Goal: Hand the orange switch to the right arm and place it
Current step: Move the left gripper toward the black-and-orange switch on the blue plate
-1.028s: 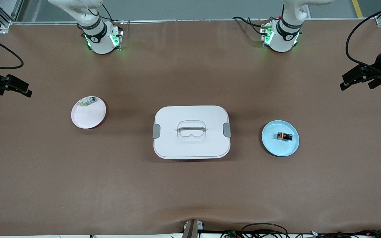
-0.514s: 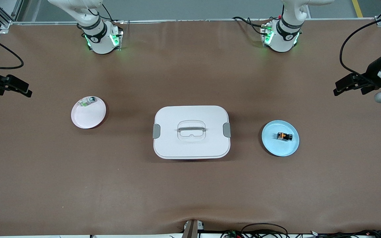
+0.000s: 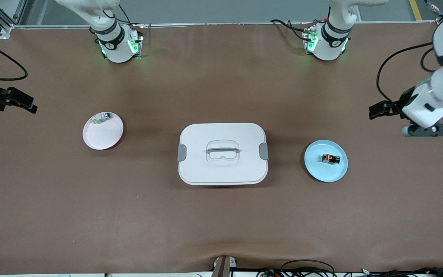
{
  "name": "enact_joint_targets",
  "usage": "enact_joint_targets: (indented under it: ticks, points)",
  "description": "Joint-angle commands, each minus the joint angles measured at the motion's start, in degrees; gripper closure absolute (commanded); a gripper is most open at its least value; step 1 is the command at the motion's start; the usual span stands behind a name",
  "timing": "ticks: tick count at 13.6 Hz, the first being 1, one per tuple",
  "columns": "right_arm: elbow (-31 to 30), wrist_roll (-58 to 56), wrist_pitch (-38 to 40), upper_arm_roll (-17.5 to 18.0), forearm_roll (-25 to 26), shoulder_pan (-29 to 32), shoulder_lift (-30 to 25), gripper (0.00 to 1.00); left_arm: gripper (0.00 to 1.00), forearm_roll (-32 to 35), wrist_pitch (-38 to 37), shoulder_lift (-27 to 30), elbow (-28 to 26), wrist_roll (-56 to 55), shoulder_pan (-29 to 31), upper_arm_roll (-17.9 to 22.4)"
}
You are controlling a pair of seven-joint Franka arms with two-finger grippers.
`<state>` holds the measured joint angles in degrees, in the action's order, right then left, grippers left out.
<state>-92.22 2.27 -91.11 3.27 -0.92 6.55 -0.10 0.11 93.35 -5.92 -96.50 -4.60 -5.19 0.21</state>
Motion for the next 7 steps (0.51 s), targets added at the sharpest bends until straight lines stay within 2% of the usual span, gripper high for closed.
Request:
enact_joint_targets:
  ticks: [1,7]
  points:
    - [-1.73,-0.42,-0.47,0.33,-0.31,0.65,-1.4,0.0,0.0,2.0,1.92,-2.42,-0.17,-0.32,-0.26,-0.29]
    - [-3.14,-0.33,-1.09,0.24,-0.31,0.83,-2.01,0.0,0.0,3.76,19.56,-1.9,-13.25,0.11,-0.08,-1.7]
